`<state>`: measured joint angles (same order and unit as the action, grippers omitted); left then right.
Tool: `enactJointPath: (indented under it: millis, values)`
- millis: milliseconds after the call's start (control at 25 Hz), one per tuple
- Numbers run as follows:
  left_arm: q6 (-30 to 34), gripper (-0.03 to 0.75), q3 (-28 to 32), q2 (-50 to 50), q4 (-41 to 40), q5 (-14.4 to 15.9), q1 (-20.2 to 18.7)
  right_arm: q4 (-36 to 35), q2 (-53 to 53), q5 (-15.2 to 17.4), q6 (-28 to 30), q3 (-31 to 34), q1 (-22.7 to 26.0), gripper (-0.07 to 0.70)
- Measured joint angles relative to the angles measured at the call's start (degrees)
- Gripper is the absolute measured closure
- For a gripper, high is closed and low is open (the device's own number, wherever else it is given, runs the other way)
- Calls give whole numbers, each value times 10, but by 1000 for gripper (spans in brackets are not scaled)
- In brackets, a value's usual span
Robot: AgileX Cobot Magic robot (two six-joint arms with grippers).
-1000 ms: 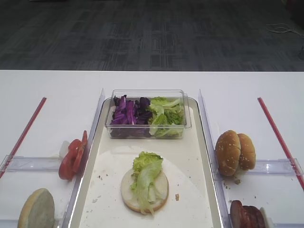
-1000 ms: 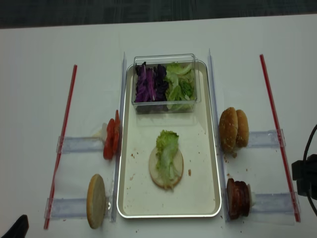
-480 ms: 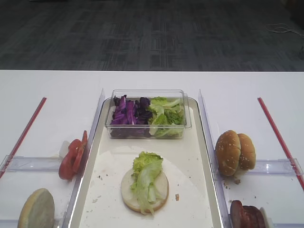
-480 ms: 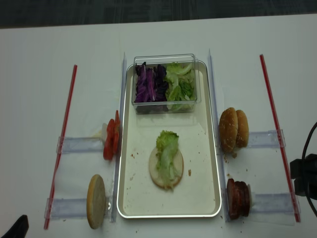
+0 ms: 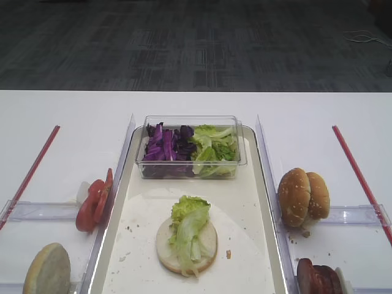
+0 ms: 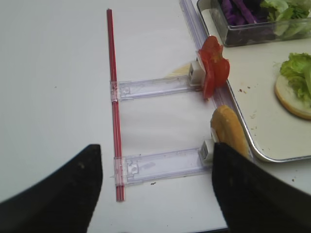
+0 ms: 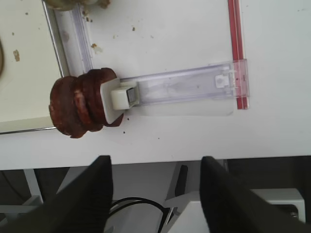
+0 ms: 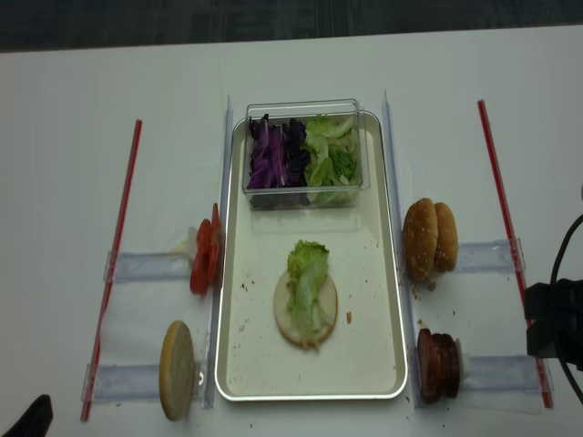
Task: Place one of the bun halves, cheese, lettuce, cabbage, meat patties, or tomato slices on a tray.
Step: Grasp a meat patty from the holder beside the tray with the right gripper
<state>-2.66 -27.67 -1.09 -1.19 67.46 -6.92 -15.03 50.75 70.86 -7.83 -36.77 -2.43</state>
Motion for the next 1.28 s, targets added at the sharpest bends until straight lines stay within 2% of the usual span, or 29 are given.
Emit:
enactJointPath:
  millis: [400, 480, 600, 800, 920, 1120, 1280]
  values:
    - [0, 260, 0, 0, 0, 0, 0, -22, 28, -1, 12, 0, 0, 209]
    - [0, 260, 0, 0, 0, 0, 0, -22, 39, -3, 13, 0, -15, 209]
    - [0, 260, 0, 0, 0, 0, 0, -21, 59, -24, -3, 0, -63, 209]
    - [0, 260, 0, 0, 0, 0, 0, 12, 101, -63, -72, 0, -167, 209]
    - [0, 260, 0, 0, 0, 0, 0, 19, 126, -97, -108, 0, -220, 209]
    - [0, 260, 0, 0, 0, 0, 0, 20, 168, -151, -157, 0, -295, 209]
    - [0, 260, 0, 0, 0, 0, 0, 33, 204, -167, -183, -23, -337, 209]
